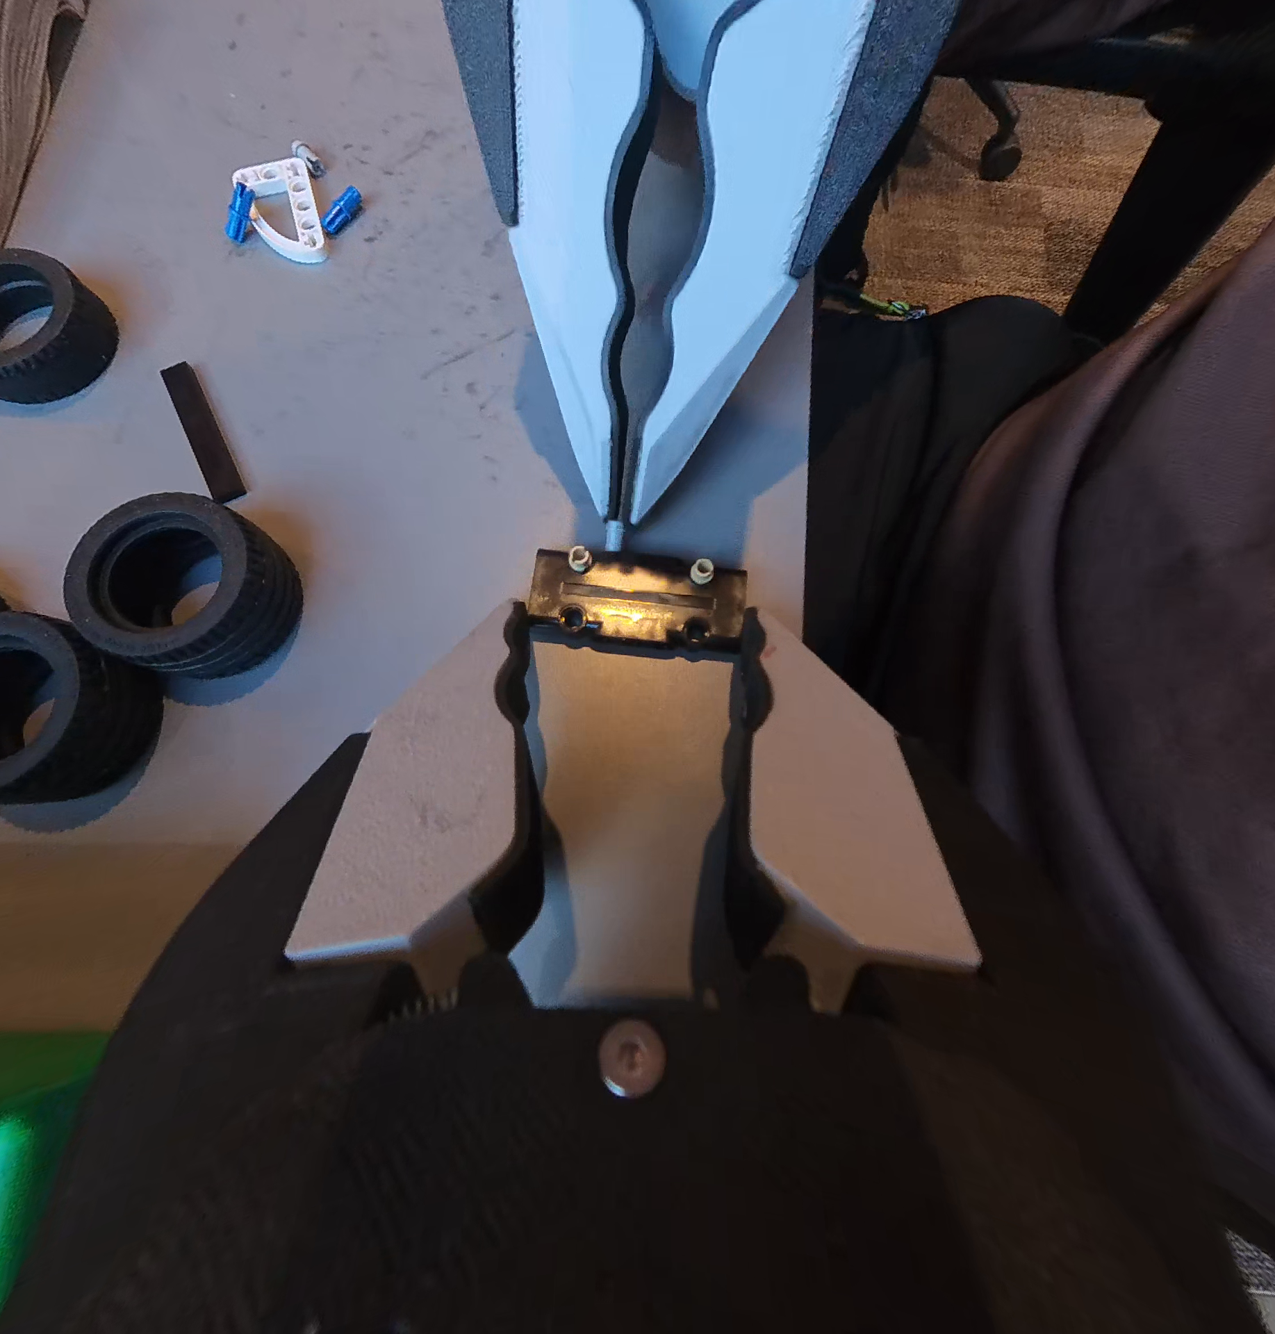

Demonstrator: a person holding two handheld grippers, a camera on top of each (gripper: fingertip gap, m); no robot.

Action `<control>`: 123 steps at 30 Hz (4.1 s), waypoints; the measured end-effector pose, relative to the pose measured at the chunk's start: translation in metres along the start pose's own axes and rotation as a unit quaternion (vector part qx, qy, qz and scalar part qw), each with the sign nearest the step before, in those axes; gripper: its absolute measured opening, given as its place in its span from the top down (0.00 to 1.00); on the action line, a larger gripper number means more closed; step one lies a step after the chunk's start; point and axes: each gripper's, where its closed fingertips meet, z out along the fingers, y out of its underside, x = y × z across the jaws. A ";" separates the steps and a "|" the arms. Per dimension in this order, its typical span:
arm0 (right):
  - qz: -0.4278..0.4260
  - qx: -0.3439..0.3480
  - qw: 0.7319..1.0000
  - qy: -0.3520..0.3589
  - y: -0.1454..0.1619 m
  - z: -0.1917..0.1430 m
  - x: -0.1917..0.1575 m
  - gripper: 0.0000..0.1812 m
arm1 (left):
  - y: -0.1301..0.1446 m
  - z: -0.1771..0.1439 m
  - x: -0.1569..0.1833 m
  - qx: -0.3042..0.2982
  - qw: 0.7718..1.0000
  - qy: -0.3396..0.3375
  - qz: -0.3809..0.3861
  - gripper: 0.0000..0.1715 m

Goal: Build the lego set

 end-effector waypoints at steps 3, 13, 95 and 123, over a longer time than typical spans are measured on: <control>0.001 -0.008 1.000 -0.007 0.002 0.002 -0.001 1.00 | 0.001 -0.001 0.000 0.000 1.000 0.000 0.000 0.66; 0.006 -0.012 1.000 -0.017 0.005 -0.001 -0.002 1.00 | 0.002 -0.002 0.000 0.001 1.000 0.004 -0.004 0.66; -0.046 0.118 0.992 0.002 -0.040 -0.053 -0.007 0.96 | -0.070 -0.023 0.000 0.167 0.984 -0.047 0.039 0.99; -0.022 0.210 0.977 -0.015 -0.067 -0.071 -0.013 0.98 | -0.095 -0.049 0.010 0.324 0.945 0.027 -0.036 0.99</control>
